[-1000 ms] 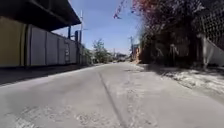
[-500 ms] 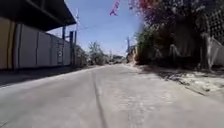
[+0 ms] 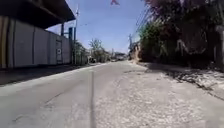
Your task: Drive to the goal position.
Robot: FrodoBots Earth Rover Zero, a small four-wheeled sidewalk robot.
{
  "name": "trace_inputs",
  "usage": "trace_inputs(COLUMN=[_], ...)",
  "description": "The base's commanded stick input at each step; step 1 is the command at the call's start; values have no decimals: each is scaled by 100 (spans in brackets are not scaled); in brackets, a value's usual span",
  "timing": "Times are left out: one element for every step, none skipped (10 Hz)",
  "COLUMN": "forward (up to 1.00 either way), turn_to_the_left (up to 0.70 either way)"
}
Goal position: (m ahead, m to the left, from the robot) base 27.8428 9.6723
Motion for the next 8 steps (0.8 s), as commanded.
trace_inputs(forward=[100,100,100,100,100,100,100,100], turn_to_the_left=[-26,-36,-38,-38,-18,-2,2,2])
